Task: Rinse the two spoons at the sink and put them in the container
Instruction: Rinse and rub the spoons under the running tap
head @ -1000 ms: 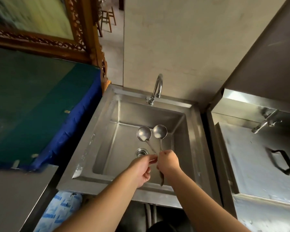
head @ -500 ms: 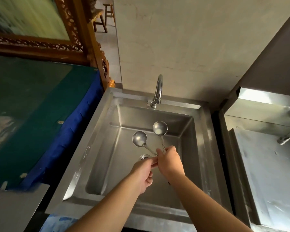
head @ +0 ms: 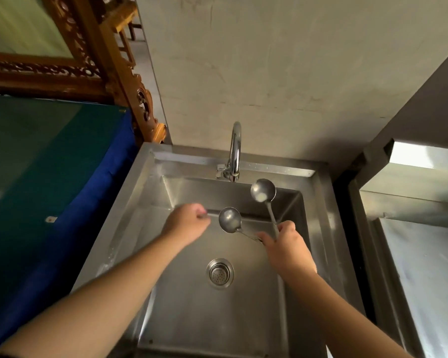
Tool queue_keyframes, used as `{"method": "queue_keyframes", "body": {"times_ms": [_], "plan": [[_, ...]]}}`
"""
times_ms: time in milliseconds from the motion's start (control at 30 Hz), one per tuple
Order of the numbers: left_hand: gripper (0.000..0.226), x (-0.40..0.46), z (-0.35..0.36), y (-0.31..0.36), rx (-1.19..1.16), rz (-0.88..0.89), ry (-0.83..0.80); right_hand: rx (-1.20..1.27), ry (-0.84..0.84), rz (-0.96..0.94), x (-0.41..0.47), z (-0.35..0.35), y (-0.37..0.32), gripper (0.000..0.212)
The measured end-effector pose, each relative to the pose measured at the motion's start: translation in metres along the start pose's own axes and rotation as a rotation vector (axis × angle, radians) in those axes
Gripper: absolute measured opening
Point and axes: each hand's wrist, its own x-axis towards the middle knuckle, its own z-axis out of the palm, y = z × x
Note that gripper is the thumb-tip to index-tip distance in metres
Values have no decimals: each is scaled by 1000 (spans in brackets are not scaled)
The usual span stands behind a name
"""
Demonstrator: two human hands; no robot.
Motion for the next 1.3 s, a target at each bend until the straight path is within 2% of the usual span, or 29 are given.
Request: {"method": "queue_keyframes", "body": {"times_ms": [167, 300, 600, 833, 1300], "plan": [[37, 104, 3, 26, 337, 392, 83, -21, 86, 27, 27, 11, -3, 41], [46, 152, 12, 36, 553, 531, 57, -3, 76, 39, 43, 25, -10, 44], [17, 184, 15, 33, 540, 601, 0, 25, 68, 30, 62, 49, -20, 43], [20, 185, 10, 36, 545, 630, -47, 30, 56, 66, 59, 55, -21, 54], [27, 191, -3, 44, 491, 579, -131, -11, 92, 98, 57, 50, -16, 56]]}}
